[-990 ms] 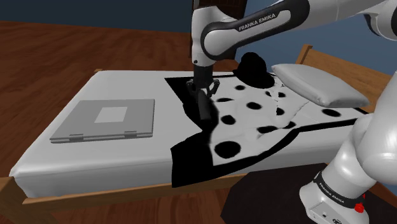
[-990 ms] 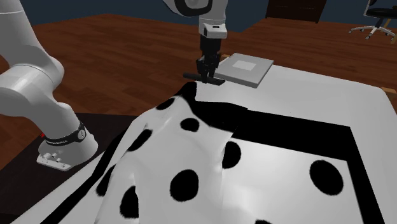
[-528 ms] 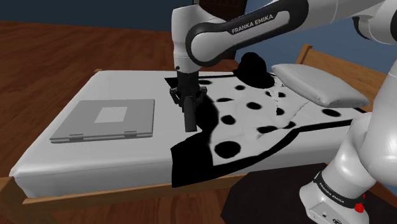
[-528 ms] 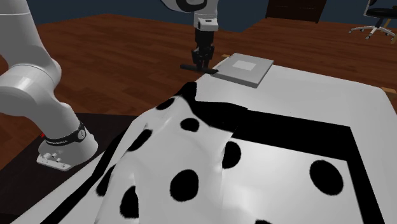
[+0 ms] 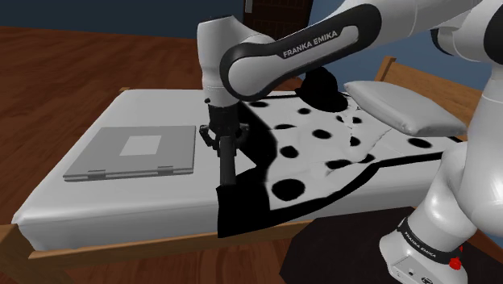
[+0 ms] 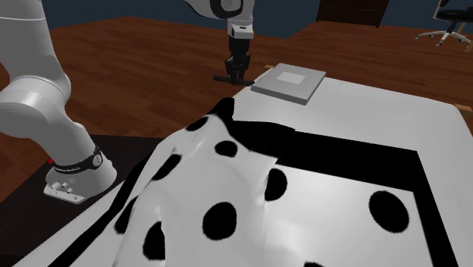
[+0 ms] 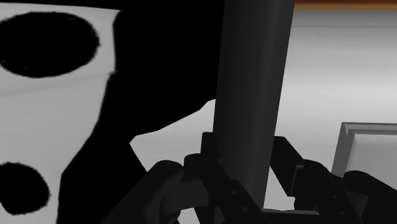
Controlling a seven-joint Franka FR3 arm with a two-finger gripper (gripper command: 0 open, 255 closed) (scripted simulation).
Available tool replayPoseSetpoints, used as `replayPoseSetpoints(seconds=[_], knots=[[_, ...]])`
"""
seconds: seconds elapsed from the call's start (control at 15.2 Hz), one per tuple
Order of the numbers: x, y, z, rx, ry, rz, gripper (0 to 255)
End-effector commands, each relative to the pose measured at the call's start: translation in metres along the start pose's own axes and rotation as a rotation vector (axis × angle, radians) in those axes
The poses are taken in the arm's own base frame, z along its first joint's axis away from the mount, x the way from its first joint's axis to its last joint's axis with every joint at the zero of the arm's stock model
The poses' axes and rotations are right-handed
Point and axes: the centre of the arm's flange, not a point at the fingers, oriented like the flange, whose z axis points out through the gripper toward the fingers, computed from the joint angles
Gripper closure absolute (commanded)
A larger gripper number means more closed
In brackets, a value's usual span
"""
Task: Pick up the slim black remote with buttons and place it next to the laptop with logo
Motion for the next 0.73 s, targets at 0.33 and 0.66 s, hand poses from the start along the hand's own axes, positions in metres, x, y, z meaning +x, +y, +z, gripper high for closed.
replayPoseSetpoints(seconds=[0.33,0.66], knots=[[0.0,-0.003,0.036,0.001,0.0,0.0,255],[0.0,-0.005,0.063,0.001,0.0,0.0,255]])
